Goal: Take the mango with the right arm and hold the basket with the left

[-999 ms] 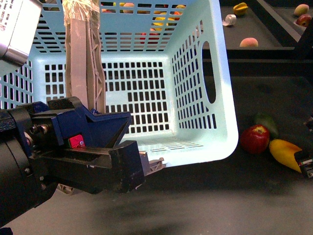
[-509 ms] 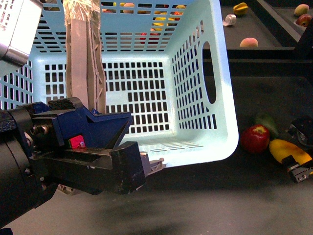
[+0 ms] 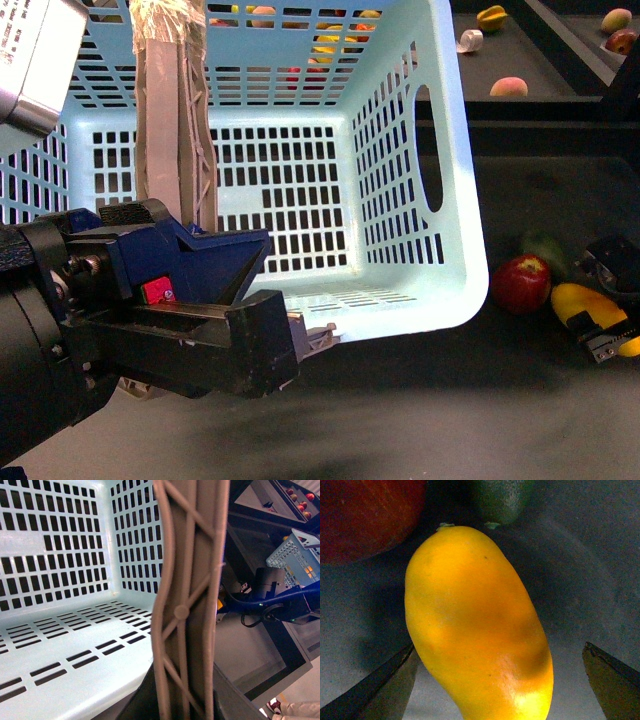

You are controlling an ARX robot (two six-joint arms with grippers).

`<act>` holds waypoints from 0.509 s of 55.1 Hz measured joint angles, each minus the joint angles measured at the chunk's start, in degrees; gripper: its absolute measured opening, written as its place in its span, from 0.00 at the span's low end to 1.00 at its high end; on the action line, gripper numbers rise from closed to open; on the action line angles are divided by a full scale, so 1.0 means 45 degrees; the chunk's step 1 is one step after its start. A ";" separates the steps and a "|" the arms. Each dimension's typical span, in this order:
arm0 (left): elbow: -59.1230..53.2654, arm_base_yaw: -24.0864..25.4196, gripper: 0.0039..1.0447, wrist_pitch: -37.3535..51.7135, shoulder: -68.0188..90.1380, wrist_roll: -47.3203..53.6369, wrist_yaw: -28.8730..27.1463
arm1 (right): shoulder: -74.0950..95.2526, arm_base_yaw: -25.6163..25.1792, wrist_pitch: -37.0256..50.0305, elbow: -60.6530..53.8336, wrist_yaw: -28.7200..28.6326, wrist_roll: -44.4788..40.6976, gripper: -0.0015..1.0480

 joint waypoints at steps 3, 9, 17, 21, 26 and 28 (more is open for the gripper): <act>0.0000 0.0000 0.05 0.0000 0.0000 0.0005 -0.0005 | 0.0131 0.0029 -0.0044 0.0141 0.0049 0.0010 0.92; 0.0000 0.0000 0.05 0.0000 0.0000 0.0000 -0.0005 | 0.0437 0.0049 -0.0068 0.0359 0.0078 0.0068 0.92; 0.0000 0.0000 0.05 0.0000 0.0000 0.0000 -0.0010 | 0.0714 0.0044 0.0053 0.0452 0.0126 0.0243 0.92; 0.0000 0.0000 0.05 0.0000 0.0000 0.0005 -0.0005 | 0.0782 0.0044 0.0102 0.0495 0.0136 0.0301 0.92; 0.0000 0.0000 0.05 0.0000 0.0000 0.0005 0.0000 | 0.0816 0.0029 0.0175 0.0515 0.0146 0.0364 0.82; 0.0000 0.0000 0.05 0.0000 0.0000 0.0005 0.0000 | 0.0821 0.0024 0.0214 0.0515 0.0155 0.0413 0.77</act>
